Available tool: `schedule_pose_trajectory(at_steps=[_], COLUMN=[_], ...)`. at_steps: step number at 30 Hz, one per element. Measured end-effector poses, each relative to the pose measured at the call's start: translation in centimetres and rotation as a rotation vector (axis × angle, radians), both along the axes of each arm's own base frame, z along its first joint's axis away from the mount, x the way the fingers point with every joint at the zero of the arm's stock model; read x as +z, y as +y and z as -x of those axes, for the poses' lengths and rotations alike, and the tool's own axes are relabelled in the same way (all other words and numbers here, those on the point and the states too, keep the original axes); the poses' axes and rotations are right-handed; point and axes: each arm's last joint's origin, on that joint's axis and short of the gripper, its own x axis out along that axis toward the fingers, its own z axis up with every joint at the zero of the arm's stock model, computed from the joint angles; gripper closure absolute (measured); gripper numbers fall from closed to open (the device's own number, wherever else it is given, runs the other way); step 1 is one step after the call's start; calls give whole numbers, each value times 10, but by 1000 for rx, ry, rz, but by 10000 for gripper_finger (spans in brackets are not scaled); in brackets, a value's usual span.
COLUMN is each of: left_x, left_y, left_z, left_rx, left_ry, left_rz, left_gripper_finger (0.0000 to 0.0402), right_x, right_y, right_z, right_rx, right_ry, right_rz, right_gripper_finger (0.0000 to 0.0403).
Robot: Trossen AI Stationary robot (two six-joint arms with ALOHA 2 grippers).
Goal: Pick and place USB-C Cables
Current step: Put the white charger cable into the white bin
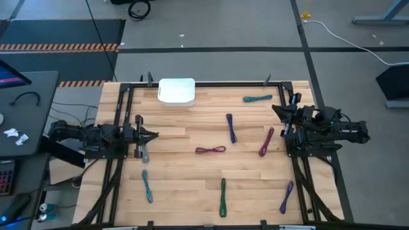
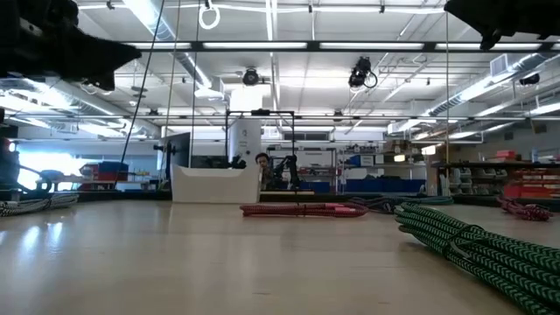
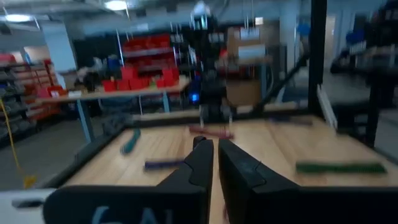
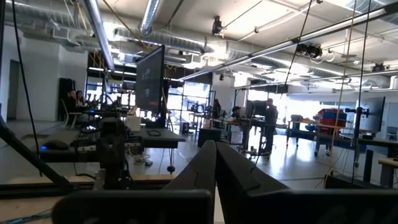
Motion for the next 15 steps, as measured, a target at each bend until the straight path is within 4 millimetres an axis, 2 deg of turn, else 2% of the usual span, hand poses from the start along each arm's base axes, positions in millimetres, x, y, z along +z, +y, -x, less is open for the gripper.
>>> schedule_pose_trajectory(at_steps=[5,8,12,15], left_x=[19,29,62,81], left_y=[1,5,10,11], left_z=[5,8,12,5], left_rx=[-35,73,230,353], left_ry=[-216,-313,-307,-164], left_rz=[197,312,354,327], left_gripper_finger=[363,368,374,376], right_x=[0,0,0,0], right_y=[0,0,0,0], right_z=[0,0,0,0], right_rx=[0,0,0,0], right_ry=[0,0,0,0], right_rz=[0,0,0,0], right_gripper_finger=[389,389,389,389])
